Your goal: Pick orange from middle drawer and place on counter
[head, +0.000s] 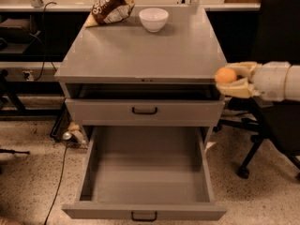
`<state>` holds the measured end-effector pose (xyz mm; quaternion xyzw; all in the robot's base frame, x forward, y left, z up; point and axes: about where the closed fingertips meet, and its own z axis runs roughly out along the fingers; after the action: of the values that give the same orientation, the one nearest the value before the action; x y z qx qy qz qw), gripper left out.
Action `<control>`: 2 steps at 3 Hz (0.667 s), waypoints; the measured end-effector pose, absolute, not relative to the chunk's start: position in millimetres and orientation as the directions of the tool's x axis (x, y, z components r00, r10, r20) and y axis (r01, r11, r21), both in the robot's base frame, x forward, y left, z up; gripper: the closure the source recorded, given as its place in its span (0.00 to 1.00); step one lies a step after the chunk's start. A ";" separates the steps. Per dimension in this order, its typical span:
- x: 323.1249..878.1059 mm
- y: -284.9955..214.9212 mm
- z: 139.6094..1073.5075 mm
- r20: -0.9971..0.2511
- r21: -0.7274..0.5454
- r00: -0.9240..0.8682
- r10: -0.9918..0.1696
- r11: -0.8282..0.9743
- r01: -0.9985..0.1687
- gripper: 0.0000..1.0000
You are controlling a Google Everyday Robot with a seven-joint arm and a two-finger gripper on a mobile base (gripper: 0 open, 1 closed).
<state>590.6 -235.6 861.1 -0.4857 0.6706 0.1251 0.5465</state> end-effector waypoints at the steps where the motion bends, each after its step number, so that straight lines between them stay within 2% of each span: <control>1: 631.3 -238.2 904.1 -0.851 -0.395 0.095 -0.516 0.511 -0.763 1.00; 2: 670.7 -221.5 916.1 -0.864 -0.366 0.068 -0.499 0.528 -0.766 1.00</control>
Offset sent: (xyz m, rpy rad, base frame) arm 0.1309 0.0305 0.0726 0.0470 0.0138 -0.0569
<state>670.7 -221.5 916.1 -0.4708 0.6721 0.1194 0.5589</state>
